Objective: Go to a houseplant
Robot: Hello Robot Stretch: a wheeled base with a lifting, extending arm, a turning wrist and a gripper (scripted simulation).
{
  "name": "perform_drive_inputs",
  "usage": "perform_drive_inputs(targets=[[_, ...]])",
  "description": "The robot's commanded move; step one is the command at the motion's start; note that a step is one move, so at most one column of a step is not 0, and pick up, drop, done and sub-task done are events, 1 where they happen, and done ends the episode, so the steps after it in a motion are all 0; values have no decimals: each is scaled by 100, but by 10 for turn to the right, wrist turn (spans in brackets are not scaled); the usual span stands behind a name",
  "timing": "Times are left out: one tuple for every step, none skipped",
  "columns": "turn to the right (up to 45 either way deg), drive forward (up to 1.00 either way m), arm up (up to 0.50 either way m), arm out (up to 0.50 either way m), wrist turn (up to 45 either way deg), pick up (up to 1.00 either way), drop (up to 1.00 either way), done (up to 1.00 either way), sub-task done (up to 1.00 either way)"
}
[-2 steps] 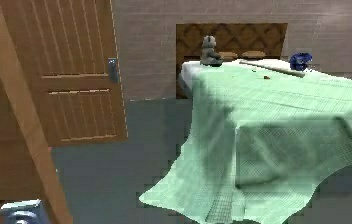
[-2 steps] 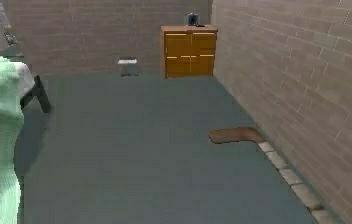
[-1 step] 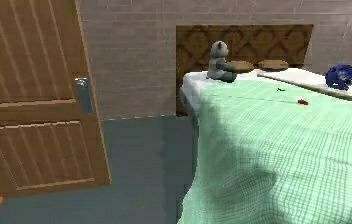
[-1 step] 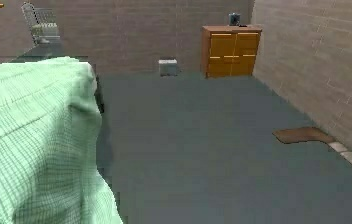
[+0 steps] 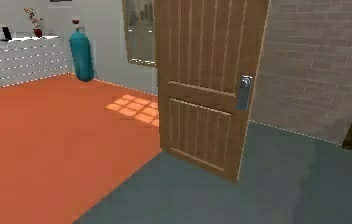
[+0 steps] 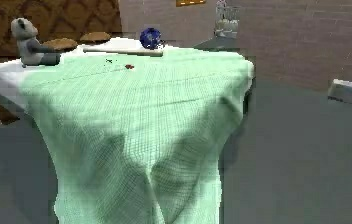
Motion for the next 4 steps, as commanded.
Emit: perform_drive_inputs(targets=[[-330, 0, 0, 0, 0, 0, 0, 0, 0], [0, 100, 0, 0, 0, 0, 0, 0, 0], [0, 100, 0, 0, 0, 0, 0, 0, 0], [0, 100, 0, 0, 0, 0, 0, 0, 0]])
